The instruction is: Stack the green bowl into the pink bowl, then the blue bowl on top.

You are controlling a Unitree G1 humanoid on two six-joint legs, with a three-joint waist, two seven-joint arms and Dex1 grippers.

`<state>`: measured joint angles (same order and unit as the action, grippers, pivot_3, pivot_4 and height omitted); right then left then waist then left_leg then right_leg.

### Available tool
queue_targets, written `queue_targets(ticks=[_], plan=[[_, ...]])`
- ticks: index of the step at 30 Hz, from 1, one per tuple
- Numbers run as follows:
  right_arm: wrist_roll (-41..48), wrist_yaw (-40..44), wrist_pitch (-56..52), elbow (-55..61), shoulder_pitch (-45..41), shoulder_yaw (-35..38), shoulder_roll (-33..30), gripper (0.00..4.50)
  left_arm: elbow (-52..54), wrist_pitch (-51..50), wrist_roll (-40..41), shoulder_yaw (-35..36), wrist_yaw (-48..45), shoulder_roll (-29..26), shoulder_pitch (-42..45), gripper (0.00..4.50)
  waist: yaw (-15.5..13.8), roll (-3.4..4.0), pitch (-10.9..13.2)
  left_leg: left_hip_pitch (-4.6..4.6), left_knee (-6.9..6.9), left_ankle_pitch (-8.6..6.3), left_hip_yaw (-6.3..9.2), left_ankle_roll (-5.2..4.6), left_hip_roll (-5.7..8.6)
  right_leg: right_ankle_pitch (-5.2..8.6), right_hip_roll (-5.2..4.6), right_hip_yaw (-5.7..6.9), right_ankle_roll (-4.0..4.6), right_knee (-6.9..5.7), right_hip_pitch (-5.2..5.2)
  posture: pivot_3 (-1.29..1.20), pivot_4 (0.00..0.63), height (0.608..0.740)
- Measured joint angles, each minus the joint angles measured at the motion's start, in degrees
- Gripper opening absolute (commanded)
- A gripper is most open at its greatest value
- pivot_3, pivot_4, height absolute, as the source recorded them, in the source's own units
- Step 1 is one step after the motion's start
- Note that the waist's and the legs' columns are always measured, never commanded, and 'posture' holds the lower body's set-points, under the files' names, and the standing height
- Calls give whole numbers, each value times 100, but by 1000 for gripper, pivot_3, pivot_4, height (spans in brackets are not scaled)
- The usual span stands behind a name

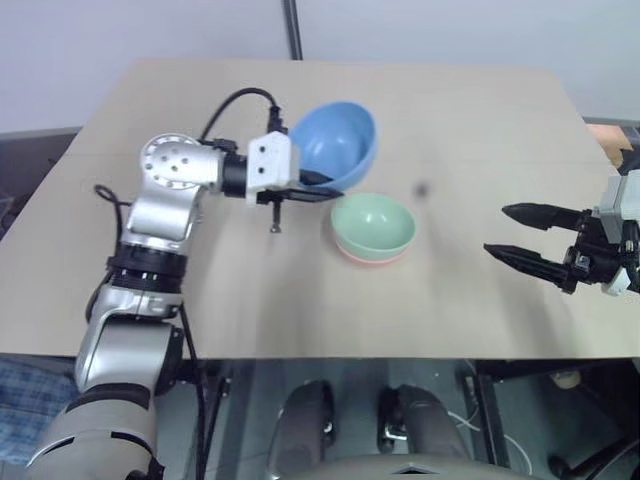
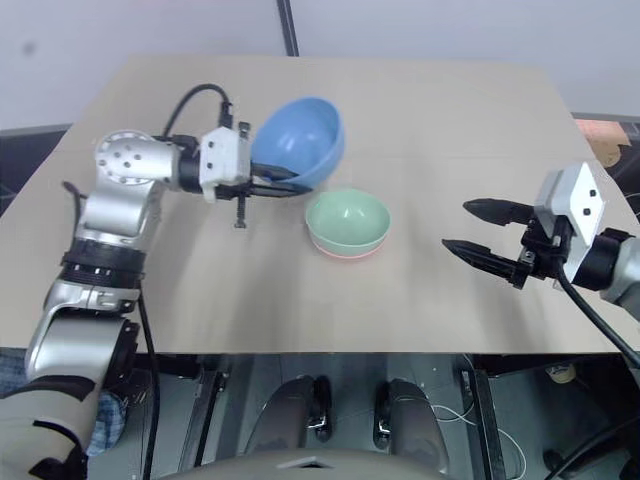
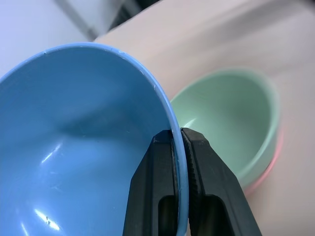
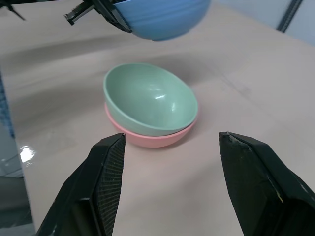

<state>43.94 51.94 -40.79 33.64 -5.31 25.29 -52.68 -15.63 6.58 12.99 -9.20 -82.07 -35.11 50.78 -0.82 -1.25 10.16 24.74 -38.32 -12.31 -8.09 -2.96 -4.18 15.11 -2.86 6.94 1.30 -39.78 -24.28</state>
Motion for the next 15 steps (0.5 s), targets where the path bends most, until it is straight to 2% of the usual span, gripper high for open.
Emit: queue_targets(ticks=[9, 15], plan=[[-60, -8, 88, 2, -2, -74, -13, 3308, -49, 278, 22, -386, -539, 512, 299, 129, 10, 0, 0, -2, 0, 0, 1, 1, -1, 0, 6, -2, 0, 0, 0, 0, 150, 740], [-60, -11, 88, 5, 54, -70, -43, 3308, -95, 302, 18, -421, -650, 515, 299, 1929, 1, 0, 0, 0, 0, 0, 3, 0, -1, 0, 5, -1, 0, 1, 0, 0, 150, 740]])
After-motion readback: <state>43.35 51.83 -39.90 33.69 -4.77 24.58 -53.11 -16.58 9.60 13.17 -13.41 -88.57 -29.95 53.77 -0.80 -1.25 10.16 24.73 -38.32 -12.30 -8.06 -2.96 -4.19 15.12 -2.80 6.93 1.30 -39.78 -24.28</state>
